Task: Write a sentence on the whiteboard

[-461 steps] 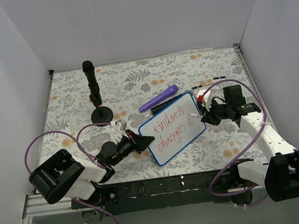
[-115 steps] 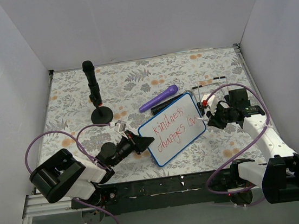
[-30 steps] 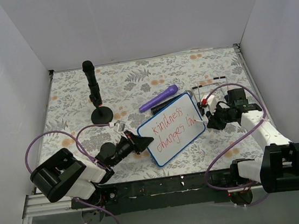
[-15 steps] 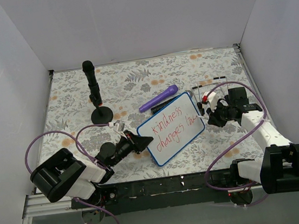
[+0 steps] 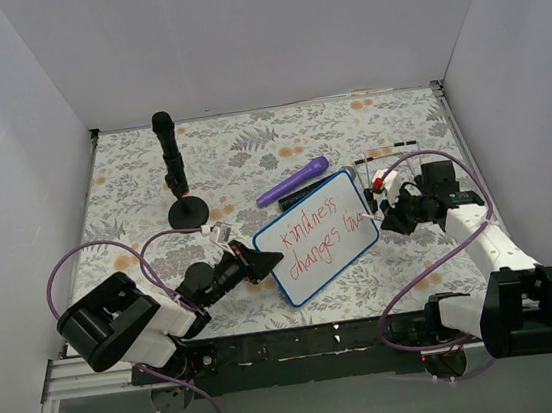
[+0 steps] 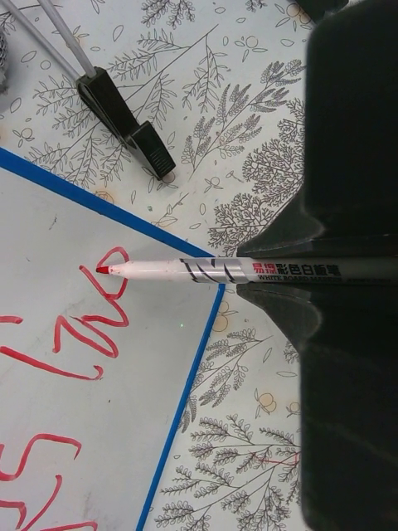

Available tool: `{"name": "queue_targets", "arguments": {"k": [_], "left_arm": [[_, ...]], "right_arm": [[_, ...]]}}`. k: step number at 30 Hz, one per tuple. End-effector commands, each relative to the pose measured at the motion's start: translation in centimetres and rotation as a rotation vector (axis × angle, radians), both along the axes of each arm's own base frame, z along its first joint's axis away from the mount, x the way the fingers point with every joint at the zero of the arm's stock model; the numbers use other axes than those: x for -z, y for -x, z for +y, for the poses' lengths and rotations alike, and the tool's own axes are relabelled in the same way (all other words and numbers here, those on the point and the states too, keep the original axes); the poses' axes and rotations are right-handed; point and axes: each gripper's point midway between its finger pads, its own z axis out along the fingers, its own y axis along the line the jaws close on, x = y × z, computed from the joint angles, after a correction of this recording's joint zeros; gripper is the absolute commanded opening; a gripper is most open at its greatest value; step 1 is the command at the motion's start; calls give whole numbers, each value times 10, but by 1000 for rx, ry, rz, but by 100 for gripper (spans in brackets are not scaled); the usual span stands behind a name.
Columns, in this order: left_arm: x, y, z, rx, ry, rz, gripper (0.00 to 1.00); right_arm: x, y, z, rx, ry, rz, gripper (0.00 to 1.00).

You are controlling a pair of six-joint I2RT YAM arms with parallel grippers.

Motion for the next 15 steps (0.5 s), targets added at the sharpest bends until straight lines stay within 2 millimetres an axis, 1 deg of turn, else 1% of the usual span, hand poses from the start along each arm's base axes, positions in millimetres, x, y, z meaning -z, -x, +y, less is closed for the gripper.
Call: {"name": "queue_targets", "arguments": {"k": [1, 9, 15], "left_arm": [[-4, 8, -3, 47, 1, -38, 0], [-3, 7, -2, 37, -1, -35, 0], [-3, 7, -2, 39, -1, -35, 0]], "right_arm": [[-11, -2, 4, -49, -10, -17, 1], [4, 11, -3, -44, 32, 40, 1], [7, 9, -9, -11, 61, 47, 1]]}}
